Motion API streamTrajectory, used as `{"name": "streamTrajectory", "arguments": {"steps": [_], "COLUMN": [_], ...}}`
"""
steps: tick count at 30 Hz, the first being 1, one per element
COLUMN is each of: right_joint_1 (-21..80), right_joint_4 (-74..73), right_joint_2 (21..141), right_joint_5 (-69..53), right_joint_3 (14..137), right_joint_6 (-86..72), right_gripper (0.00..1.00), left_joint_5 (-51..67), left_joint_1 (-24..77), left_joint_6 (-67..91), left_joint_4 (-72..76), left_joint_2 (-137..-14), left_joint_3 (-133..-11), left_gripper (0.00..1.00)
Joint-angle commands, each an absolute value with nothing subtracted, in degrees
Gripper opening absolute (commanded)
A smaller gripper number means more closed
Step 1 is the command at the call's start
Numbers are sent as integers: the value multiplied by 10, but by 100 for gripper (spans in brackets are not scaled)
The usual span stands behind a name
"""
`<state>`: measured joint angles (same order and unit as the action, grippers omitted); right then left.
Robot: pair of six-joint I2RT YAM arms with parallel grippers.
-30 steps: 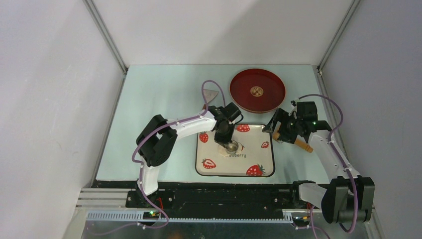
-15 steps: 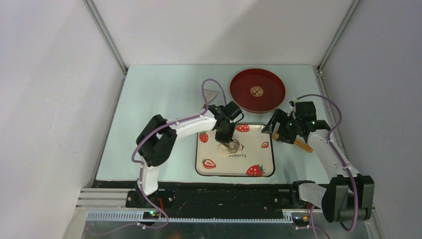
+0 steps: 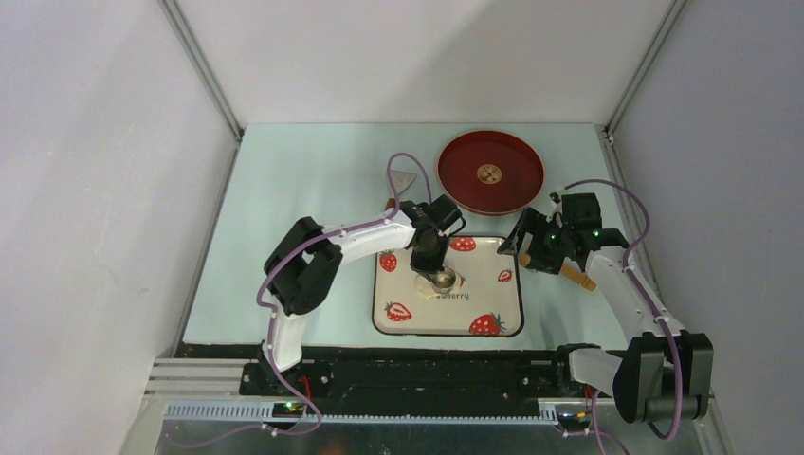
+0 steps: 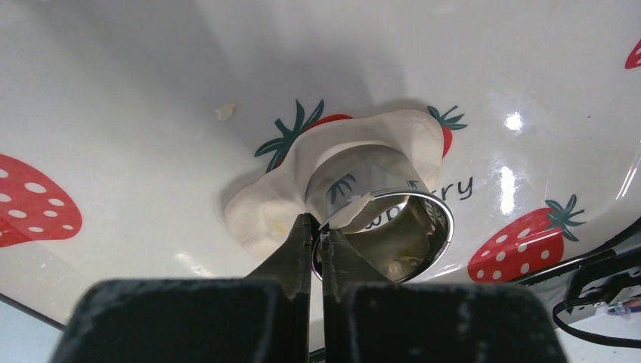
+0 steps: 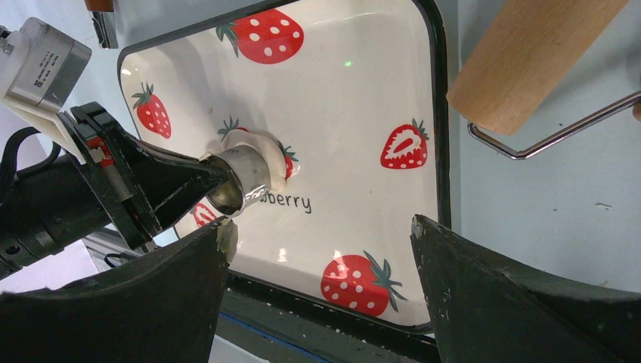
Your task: Roll out the dumpling wrappers from the dough
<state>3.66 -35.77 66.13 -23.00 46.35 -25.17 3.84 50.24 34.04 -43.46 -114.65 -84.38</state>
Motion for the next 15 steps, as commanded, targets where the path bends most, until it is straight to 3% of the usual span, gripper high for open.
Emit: {"name": "streamTrajectory", "arguments": {"steps": [1,15], "right_joint_1": [41,50], "right_joint_4": [-360,-360], "right_joint_2": [665,672], "right_joint_5": [-235,-232], "right_joint_3": [488,487], "right_joint_6": [-243,-242], "right_gripper": [91,92], "left_joint_5": [37,47], "left_joint_1": [501,490], "left_joint_6": [332,329], "left_joint_4": [-434,-434], "left_joint_2": [-1150,-1123], "left_joint_3": [-865,-866], "left_gripper": [0,0]}}
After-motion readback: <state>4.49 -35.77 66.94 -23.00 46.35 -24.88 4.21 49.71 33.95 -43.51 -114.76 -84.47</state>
